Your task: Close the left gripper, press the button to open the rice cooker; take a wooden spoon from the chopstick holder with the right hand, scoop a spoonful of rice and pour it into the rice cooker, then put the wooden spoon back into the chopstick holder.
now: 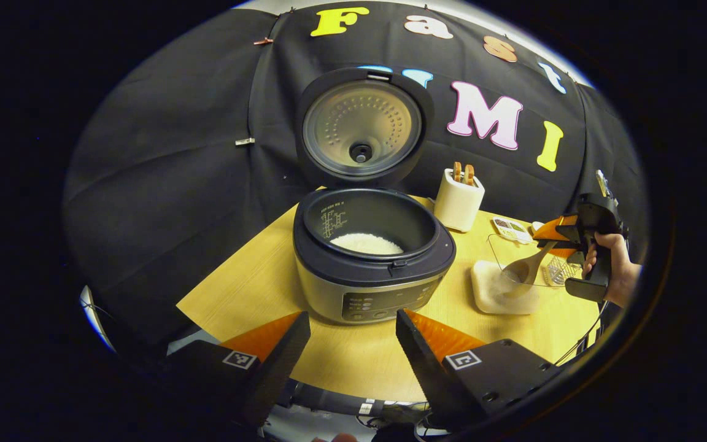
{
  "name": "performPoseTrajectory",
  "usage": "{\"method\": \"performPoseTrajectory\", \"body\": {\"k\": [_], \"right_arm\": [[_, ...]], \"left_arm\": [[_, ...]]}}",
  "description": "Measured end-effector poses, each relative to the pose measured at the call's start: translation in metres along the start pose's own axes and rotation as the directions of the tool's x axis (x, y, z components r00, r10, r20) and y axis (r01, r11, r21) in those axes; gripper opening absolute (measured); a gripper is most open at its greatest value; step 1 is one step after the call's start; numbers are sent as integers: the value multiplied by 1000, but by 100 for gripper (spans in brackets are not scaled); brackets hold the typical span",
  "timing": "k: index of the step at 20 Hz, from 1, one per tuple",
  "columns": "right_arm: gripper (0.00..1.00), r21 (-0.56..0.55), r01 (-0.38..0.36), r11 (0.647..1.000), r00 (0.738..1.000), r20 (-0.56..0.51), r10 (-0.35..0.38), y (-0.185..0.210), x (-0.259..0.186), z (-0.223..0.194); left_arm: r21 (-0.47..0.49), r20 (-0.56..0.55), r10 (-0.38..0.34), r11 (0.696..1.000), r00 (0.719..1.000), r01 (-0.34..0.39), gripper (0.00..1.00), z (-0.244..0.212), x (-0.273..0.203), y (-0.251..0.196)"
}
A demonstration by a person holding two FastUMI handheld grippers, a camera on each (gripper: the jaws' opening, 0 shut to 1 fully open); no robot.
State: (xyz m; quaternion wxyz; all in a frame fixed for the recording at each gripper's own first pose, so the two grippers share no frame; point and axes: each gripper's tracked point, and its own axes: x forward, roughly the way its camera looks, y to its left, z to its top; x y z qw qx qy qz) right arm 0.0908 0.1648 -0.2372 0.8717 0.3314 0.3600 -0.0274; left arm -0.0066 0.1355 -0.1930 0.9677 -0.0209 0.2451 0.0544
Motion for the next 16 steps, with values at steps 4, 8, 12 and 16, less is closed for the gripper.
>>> {"method": "performPoseTrajectory", "body": {"k": [4,8,12,16], "right_arm": [[20,151,-6,989,1000,-20,9,-12,-10,5],[20,199,-30,980,999,-17,34,-9,-20,20],[20,301,-56,952,998,-23,66,-1,-28,32],[20,375,-68,925,994,-50,94,16,-32,34]], "left_arm": [[10,14,-19,1000,1000,19,96,6,-2,-12],[12,29,-33,999,999,32,96,8,-8,-20],[-4,34,-16,1000,999,16,96,3,-13,-16],[-48,40,-6,999,999,8,96,-3,-20,-13]]}}
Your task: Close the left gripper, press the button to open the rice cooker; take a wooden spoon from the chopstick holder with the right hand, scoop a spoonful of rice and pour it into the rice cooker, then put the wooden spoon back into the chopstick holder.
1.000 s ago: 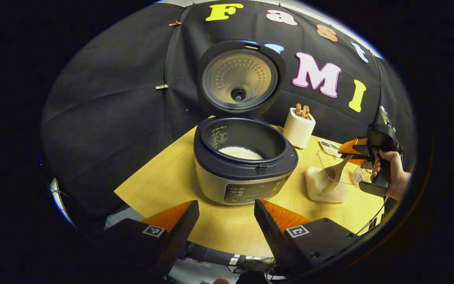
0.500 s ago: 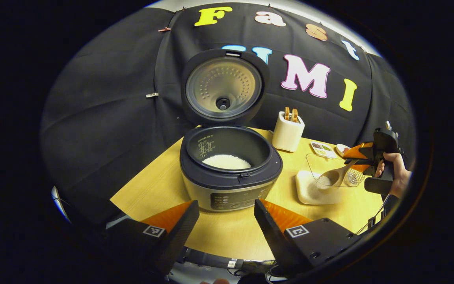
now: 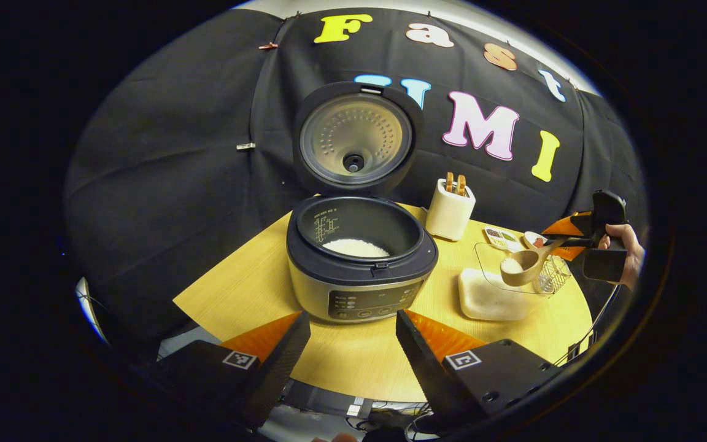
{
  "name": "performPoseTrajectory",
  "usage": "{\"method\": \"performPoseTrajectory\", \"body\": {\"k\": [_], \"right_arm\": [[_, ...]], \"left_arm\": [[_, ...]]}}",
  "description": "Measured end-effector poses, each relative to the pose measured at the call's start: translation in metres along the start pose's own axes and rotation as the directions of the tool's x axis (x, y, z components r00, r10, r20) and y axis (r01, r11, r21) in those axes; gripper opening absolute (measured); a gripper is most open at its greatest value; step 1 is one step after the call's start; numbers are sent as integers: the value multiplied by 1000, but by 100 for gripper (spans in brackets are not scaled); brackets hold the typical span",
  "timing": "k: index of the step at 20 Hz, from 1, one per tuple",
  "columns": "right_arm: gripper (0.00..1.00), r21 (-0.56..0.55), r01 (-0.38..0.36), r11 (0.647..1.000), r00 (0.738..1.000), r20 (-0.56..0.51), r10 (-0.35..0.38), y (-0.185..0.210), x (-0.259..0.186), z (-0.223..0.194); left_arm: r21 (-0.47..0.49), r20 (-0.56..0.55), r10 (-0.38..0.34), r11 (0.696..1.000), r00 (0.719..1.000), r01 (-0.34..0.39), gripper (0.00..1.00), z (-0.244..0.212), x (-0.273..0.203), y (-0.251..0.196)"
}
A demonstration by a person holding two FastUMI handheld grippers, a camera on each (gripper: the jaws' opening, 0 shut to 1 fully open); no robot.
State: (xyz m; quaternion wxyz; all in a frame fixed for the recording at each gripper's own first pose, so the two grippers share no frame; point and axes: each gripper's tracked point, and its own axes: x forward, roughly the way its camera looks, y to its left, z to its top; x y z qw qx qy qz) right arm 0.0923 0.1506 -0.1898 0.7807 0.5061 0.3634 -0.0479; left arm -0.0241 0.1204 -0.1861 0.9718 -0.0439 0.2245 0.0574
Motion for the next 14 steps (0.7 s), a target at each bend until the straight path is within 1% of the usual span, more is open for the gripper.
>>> {"method": "performPoseTrajectory", "body": {"k": [6,12,14], "right_arm": [[20,34,-89,995,993,-74,91,62,5,-28],[20,15,-163,986,978,-127,164,118,10,-68],[20,-6,-185,983,975,-124,182,136,11,-76]], "left_arm": [[-46,29,36,998,999,-35,96,-3,-14,10],[-74,34,89,993,995,-87,96,-9,-24,27],[-93,34,100,991,994,-96,96,-11,-25,32]]}}
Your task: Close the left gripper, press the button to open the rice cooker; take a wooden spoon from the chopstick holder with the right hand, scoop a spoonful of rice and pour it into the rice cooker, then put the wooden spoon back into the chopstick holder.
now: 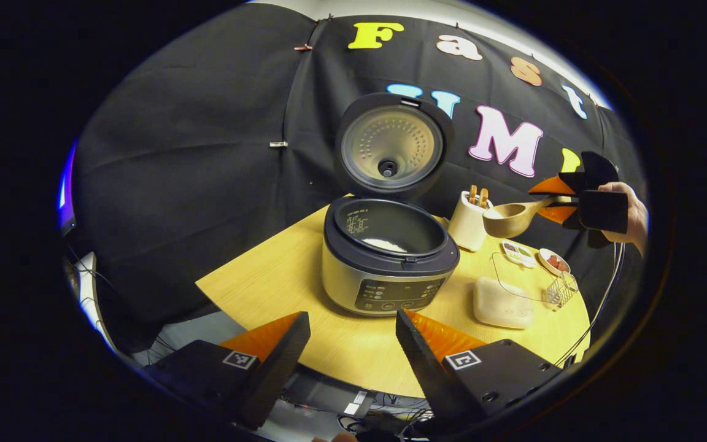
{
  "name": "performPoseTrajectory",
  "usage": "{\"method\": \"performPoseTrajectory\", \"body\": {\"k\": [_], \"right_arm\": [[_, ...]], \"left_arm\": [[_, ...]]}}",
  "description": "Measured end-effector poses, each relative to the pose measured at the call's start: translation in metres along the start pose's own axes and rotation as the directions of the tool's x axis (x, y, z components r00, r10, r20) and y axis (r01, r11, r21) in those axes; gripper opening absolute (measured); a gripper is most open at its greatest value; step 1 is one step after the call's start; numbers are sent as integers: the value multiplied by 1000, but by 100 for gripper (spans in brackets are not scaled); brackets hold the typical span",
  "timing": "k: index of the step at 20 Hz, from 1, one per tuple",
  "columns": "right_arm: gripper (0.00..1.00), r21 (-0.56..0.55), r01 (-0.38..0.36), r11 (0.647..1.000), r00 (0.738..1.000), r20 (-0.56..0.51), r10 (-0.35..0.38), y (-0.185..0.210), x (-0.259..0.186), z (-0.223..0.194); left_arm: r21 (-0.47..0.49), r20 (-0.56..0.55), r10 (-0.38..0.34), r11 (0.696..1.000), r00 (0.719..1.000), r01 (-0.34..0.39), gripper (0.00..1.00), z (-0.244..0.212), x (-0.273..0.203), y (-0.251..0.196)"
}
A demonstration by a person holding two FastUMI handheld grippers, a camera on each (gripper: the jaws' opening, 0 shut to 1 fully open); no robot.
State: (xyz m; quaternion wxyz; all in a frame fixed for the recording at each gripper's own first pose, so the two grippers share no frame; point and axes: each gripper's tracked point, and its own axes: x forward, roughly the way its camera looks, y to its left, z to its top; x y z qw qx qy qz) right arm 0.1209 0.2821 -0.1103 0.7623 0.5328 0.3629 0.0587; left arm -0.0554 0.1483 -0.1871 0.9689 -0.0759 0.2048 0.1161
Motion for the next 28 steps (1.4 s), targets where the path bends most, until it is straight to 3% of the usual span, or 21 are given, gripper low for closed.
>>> {"method": "performPoseTrajectory", "body": {"k": [7,11,13,19,26,27,28], "right_arm": [[20,-154,-74,985,997,-2,75,55,24,-39],[20,-348,-135,928,991,-29,133,83,42,-77],[20,-445,-160,881,986,-38,160,92,50,-93],[20,-691,-228,686,970,-100,221,109,66,-143],[20,-830,-247,500,956,-125,264,122,76,-174],[15,-847,-240,475,956,-120,269,122,77,-176],[20,-862,-238,447,953,-120,277,122,77,-180]], "left_arm": [[-3,-7,31,1000,999,-31,96,0,5,16],[2,-14,42,999,999,-42,96,1,11,27],[-8,-35,37,999,999,-37,96,-4,16,33],[-37,-37,50,998,998,-51,96,4,23,48],[-105,-18,48,993,999,-49,95,22,29,53],[-109,-23,44,993,999,-47,95,21,30,54],[-112,-25,40,993,999,-43,96,21,30,54]]}}
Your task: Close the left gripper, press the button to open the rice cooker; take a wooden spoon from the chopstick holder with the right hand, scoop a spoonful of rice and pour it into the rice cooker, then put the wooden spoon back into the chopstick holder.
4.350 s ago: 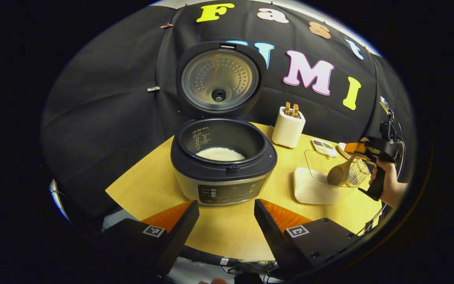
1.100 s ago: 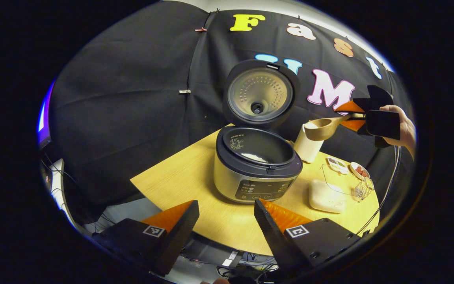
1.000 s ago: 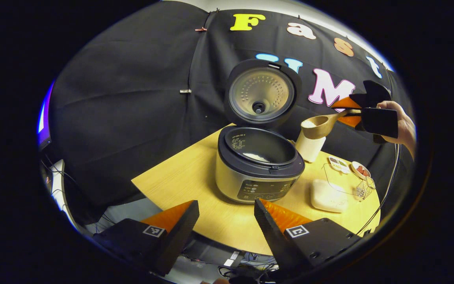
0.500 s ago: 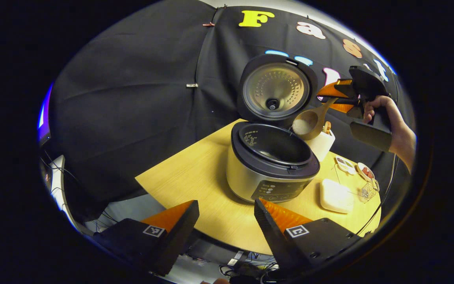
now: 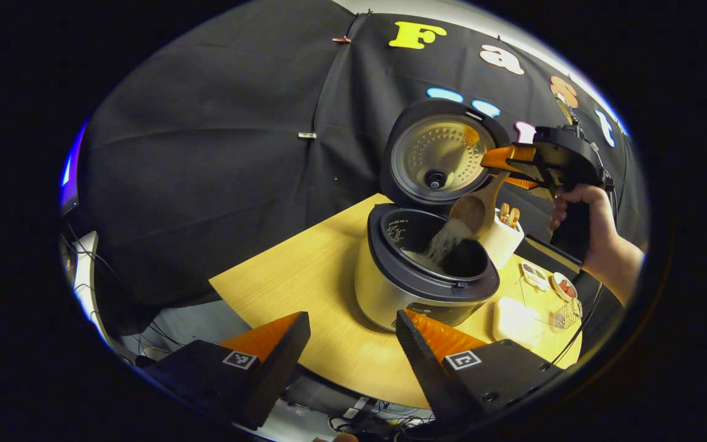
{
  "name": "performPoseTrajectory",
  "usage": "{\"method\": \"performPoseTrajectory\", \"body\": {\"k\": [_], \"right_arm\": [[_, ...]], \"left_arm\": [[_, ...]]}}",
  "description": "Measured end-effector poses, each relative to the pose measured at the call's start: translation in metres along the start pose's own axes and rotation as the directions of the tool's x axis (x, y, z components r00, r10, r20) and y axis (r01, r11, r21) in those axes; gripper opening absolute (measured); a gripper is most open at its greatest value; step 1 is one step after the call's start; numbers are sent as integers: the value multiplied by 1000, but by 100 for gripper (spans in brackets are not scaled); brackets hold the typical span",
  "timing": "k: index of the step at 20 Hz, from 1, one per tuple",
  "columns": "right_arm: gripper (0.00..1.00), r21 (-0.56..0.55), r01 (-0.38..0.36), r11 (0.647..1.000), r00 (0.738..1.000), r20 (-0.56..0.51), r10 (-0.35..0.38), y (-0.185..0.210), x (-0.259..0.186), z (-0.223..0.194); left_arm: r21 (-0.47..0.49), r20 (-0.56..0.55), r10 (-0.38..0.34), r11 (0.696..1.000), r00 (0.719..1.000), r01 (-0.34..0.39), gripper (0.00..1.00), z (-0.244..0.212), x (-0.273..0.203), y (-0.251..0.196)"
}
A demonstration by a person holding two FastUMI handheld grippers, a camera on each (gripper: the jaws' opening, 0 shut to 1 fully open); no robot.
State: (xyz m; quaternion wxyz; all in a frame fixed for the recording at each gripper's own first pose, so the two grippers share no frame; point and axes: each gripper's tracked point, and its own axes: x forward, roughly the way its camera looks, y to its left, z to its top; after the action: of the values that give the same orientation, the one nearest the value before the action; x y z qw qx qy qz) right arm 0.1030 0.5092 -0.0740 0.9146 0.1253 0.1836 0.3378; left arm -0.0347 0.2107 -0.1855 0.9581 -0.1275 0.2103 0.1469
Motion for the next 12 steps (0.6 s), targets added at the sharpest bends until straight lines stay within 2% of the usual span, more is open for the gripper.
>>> {"method": "performPoseTrajectory", "body": {"k": [6,12], "right_arm": [[20,-197,-70,978,997,17,75,19,1,-7],[20,-395,-165,904,985,-21,171,41,-4,-32]], "left_arm": [[17,-10,-6,1000,1000,7,96,2,3,4],[10,-6,-8,1000,1000,8,96,2,3,3]]}}
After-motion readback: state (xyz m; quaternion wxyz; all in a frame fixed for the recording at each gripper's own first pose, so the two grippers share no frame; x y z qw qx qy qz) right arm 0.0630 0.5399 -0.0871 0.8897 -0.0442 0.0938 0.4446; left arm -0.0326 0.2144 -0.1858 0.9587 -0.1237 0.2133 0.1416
